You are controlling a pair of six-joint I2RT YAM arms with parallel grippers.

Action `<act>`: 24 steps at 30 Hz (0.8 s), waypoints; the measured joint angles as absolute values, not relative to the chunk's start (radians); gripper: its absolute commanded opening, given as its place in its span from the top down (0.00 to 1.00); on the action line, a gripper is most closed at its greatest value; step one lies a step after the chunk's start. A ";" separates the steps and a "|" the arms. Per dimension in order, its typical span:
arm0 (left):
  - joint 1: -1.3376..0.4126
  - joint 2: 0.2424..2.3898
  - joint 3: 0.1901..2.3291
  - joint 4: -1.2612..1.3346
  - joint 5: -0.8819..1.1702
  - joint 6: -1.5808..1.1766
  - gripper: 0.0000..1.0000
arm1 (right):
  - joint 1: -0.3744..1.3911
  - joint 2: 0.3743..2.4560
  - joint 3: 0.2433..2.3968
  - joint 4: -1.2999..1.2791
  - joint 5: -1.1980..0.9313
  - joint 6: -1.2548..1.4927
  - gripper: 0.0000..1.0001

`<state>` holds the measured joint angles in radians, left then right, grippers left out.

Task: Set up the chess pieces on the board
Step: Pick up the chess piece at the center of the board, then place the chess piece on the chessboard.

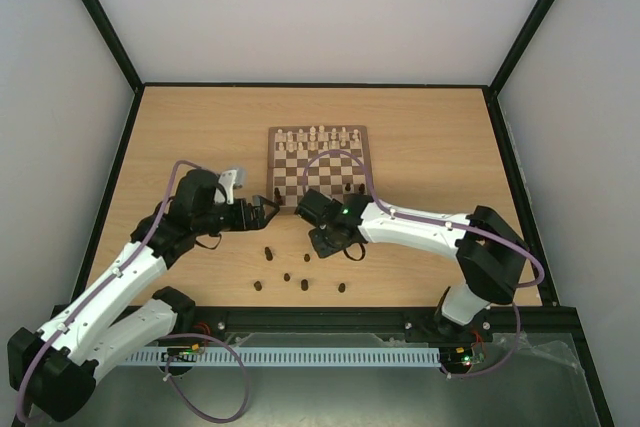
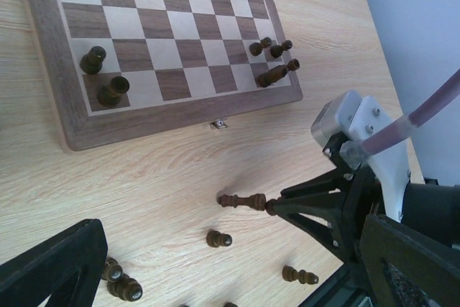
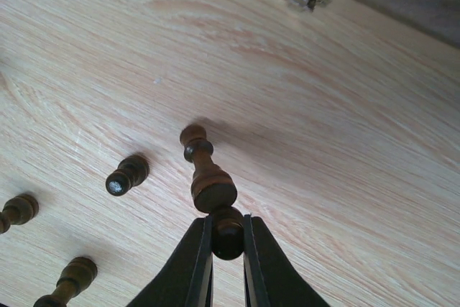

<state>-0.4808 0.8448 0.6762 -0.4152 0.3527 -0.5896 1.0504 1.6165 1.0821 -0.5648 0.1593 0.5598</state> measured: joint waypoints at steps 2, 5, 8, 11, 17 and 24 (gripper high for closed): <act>-0.481 0.847 0.664 -0.397 0.376 -0.593 0.01 | 1.045 1.600 1.080 -0.564 0.166 0.558 0.91; -0.481 0.859 0.644 -0.374 0.408 -0.600 0.00 | 1.035 1.584 1.073 -0.563 0.169 0.557 0.91; -0.481 0.873 0.625 -0.356 0.430 -0.609 0.00 | 1.028 1.570 1.067 -0.563 0.170 0.556 0.91; -0.481 0.877 0.620 -0.349 0.443 -0.612 0.01 | 1.021 1.553 1.066 -0.563 0.170 0.553 0.91; -0.481 0.877 0.620 -0.342 0.449 -0.613 0.00 | 1.006 1.498 1.067 -0.563 0.163 0.543 0.91; -0.481 0.875 0.620 -0.344 0.445 -0.613 0.01 | 0.935 1.534 1.174 -0.601 0.187 0.495 0.91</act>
